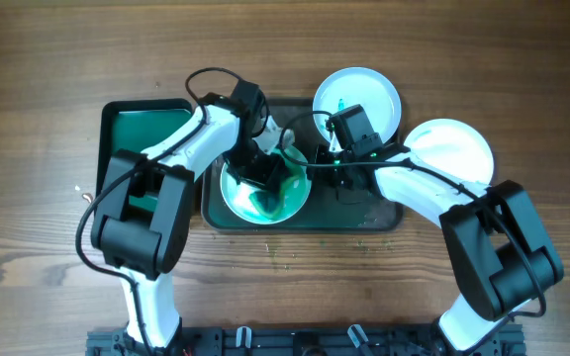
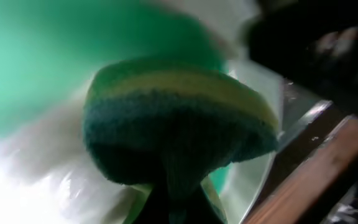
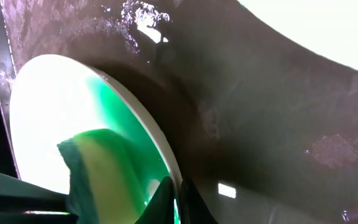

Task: Clean dirty plates on tray and stack at the side
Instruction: 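Scrub the held plate with the sponge in the left gripper, then lift the left gripper away and raise the plate with the right gripper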

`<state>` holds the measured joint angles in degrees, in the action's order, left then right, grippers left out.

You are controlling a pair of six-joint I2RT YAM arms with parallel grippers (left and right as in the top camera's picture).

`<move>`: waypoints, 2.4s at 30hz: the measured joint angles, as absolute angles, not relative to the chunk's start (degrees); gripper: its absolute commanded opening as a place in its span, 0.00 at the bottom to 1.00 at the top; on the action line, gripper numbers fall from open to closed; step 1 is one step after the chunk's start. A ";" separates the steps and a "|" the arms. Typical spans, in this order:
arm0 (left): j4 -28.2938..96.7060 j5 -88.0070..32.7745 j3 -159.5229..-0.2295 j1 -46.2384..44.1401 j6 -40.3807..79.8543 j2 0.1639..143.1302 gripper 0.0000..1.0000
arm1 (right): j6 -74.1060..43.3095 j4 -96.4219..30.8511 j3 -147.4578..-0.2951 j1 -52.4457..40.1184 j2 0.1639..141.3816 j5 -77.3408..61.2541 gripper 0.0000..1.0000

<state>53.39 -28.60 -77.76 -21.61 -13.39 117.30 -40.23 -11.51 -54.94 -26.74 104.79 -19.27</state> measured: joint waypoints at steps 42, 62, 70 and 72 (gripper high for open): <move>51.72 -3.14 -85.84 -20.99 20.73 117.54 0.04 | -40.29 -8.95 -54.94 -26.85 107.37 -19.92 0.04; 67.53 -2.70 -95.92 -11.88 20.73 111.33 0.04 | -37.69 -25.93 -54.57 -31.48 93.17 -2.07 0.04; 67.48 -2.70 -95.92 -11.88 20.73 111.33 0.04 | -35.03 -38.57 -54.57 -36.69 81.82 22.31 0.04; 67.48 -2.70 -95.92 -11.88 20.73 111.33 0.04 | -34.33 -41.32 -54.98 -37.12 81.10 26.57 0.04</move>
<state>67.48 -2.70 -95.92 -11.88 20.73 111.33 -34.33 -41.32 -54.98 -37.12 81.10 26.57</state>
